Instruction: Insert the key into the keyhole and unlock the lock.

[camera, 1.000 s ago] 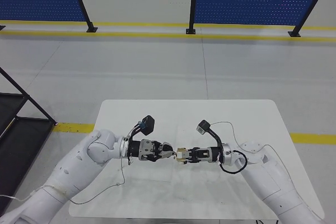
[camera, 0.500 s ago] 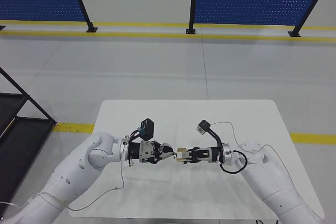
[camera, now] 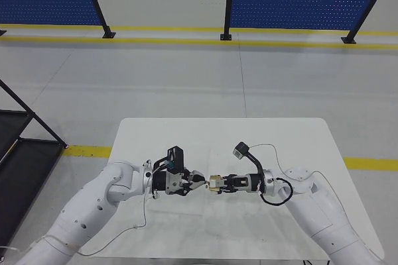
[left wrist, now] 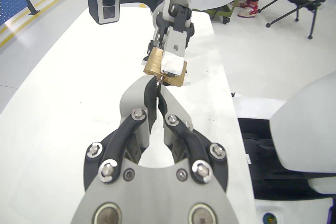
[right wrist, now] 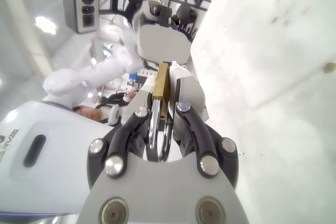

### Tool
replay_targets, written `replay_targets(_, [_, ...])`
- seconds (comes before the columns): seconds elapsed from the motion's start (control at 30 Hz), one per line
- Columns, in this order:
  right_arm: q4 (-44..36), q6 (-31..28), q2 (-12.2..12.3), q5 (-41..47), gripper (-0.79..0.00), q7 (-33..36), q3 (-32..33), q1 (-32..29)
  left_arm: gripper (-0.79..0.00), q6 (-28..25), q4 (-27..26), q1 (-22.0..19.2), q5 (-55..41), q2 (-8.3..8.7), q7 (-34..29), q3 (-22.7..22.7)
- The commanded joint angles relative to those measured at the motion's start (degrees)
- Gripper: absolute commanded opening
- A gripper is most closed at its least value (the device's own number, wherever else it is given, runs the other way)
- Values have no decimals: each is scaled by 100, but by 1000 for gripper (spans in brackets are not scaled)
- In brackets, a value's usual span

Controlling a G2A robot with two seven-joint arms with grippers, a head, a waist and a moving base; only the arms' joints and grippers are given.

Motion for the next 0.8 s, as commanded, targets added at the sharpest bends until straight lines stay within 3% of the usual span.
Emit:
replay_targets(0.0, [0,0,0,0,-785,0,0,0,-785,78,-66,75,300,-5,185,-19])
replay_targets(0.3, [0,0,0,0,-785,0,0,0,-785,106,-117,221,898,-12,737,-116])
replay_targets(0.77, [0,0,0,0,-785,0,0,0,-785,77,-144,269,1083,-23,929,-196])
